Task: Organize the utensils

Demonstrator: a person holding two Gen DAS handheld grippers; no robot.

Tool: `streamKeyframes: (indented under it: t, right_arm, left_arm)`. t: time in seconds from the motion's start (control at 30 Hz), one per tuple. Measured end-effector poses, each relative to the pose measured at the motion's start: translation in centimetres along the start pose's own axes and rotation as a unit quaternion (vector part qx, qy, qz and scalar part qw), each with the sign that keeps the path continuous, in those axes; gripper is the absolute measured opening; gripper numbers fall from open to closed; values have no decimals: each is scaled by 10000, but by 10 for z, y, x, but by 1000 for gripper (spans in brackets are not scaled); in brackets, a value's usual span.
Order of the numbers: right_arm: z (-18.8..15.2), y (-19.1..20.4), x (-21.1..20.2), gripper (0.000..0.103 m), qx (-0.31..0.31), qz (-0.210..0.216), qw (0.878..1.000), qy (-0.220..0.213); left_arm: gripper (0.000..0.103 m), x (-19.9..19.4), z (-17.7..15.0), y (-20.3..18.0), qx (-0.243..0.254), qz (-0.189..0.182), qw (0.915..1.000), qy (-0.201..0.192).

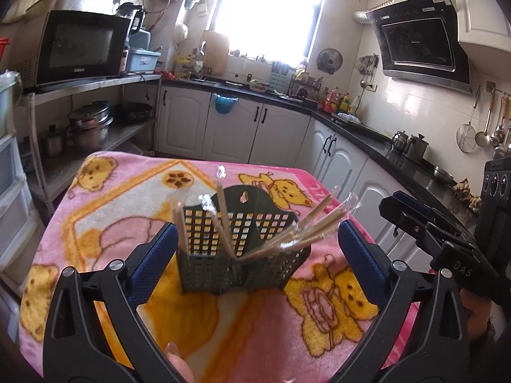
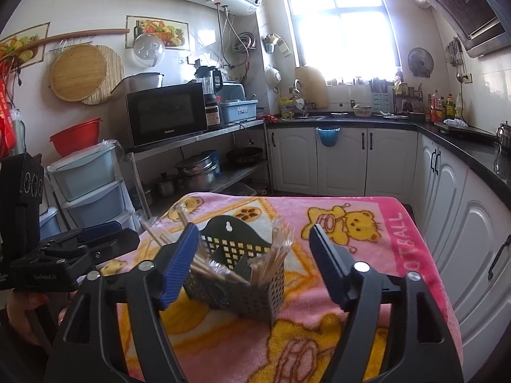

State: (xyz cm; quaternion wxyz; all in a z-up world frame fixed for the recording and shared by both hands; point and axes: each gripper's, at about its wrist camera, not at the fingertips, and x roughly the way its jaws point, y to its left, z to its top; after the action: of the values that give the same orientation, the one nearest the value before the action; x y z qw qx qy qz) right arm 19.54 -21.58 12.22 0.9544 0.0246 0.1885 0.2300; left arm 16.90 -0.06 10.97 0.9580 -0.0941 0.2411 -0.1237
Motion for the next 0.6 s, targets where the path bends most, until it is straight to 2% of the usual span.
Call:
streamKeyframes:
  t: [0.23, 0.6]
  right_arm:
    - [-16, 4, -5, 81, 22, -58, 9999, 142]
    - [-48, 8, -10, 88, 14, -230, 9991, 346]
  left_arm:
    - [92, -4, -22, 8, -147, 20, 9997, 181]
    - [92, -4, -53, 27, -367, 319, 9981, 382]
